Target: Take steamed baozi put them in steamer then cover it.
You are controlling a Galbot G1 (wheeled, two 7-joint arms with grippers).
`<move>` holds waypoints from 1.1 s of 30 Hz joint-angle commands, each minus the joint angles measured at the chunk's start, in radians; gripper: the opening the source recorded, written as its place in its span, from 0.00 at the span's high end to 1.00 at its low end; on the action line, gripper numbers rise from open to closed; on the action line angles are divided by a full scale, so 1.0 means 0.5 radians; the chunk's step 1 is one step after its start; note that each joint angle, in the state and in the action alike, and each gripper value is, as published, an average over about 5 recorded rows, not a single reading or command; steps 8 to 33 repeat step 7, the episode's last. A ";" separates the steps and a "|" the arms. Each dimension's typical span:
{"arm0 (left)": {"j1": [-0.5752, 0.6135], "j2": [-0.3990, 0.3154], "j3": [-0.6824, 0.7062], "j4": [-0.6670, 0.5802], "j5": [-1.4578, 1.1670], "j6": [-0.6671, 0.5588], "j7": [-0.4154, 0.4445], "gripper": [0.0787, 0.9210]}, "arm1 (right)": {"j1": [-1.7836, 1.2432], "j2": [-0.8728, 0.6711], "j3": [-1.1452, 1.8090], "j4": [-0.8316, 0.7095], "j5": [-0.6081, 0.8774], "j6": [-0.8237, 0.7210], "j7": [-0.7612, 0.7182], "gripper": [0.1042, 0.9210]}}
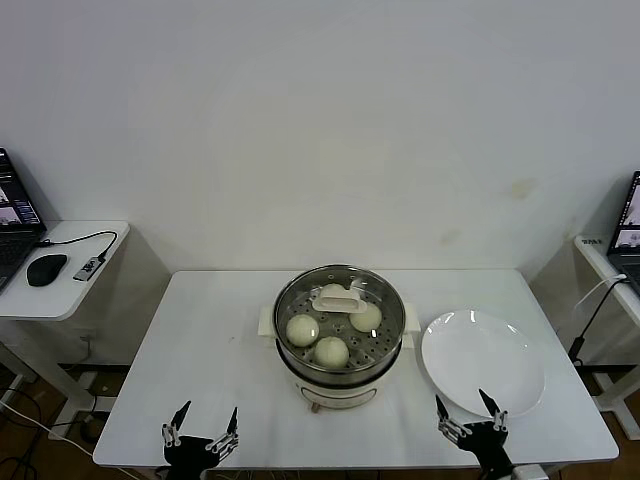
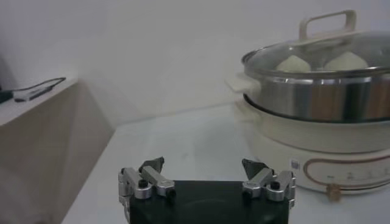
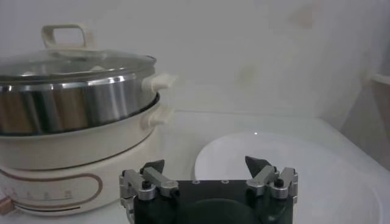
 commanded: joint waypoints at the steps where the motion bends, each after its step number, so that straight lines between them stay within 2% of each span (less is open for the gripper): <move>1: 0.018 -0.001 -0.036 -0.003 -0.059 -0.014 0.032 0.12 | 0.005 -0.004 -0.001 -0.006 -0.015 -0.002 -0.010 0.12; 33: 0.038 0.000 -0.064 -0.027 -0.065 -0.016 0.066 0.12 | 0.016 -0.008 -0.002 -0.026 -0.011 -0.003 -0.013 0.12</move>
